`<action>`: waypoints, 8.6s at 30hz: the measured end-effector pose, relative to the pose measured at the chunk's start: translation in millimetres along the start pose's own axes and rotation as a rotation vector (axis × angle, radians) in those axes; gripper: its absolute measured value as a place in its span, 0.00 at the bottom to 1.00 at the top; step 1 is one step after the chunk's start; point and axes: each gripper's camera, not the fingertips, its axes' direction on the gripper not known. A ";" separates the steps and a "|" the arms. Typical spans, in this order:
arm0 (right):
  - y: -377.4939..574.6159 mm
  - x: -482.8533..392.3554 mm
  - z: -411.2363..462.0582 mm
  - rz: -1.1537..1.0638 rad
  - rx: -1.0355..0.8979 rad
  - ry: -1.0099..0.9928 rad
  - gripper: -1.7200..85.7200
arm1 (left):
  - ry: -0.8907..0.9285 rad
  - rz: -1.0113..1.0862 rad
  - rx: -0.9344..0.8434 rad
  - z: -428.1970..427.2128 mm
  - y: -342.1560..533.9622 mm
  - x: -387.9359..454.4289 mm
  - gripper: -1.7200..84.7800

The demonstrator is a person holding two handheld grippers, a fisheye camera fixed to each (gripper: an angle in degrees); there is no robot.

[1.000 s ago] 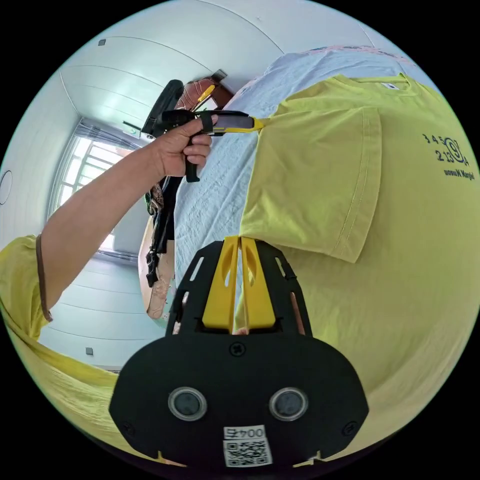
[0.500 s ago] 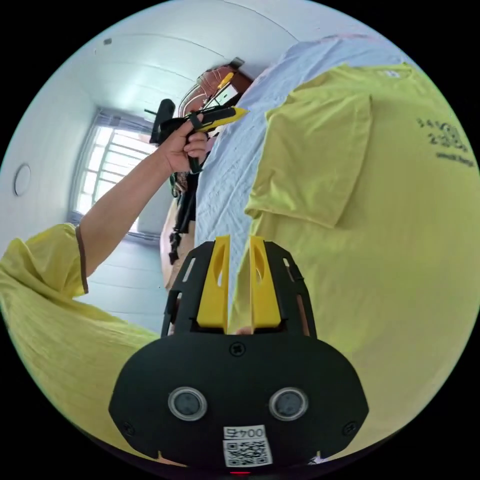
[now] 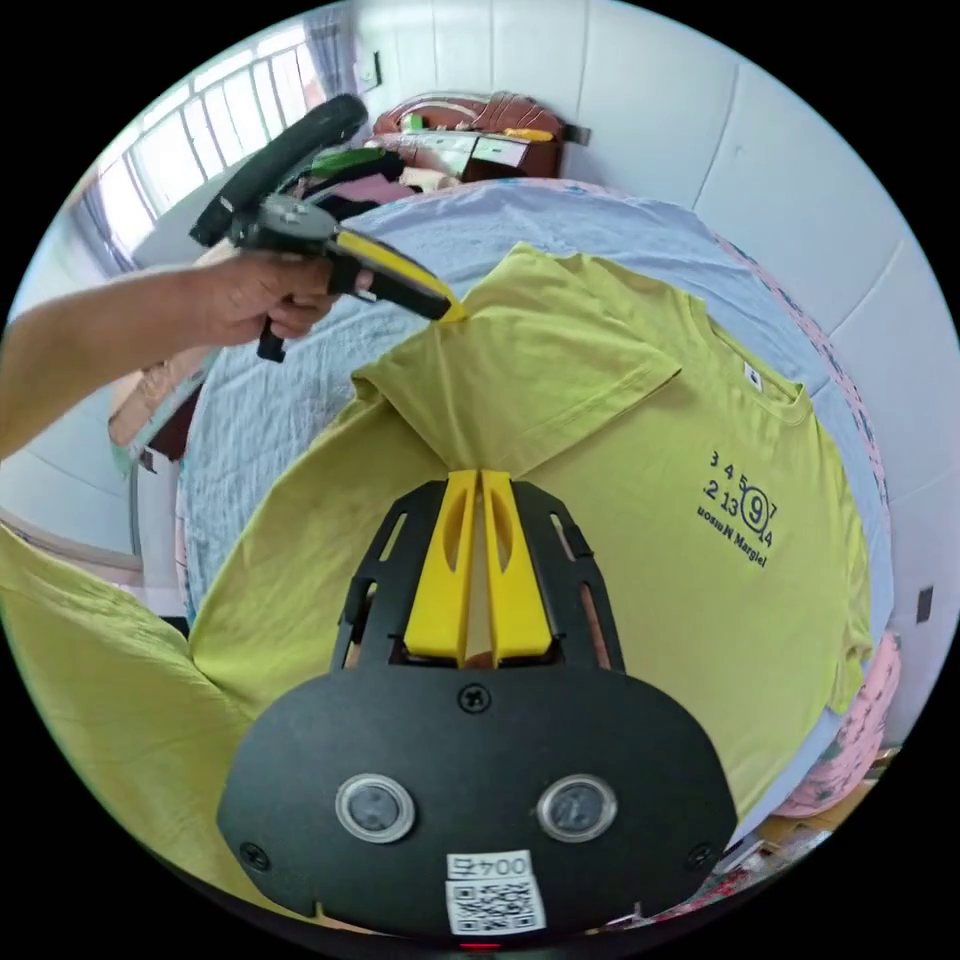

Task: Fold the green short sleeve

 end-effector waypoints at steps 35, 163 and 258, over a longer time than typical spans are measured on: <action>-14.4 -124.1 -69.3 -0.410 -0.078 0.121 0.07 | -0.335 0.197 -0.032 -176.0 124.9 350.9 0.04; -23.6 1186.8 -676.4 0.644 -0.052 -0.772 0.02 | -0.275 -0.054 0.163 104.2 -574.1 1491.9 0.03; -289.0 954.3 -463.2 0.043 -0.265 -0.306 0.03 | -0.311 -0.230 0.082 154.4 -594.9 1351.9 0.03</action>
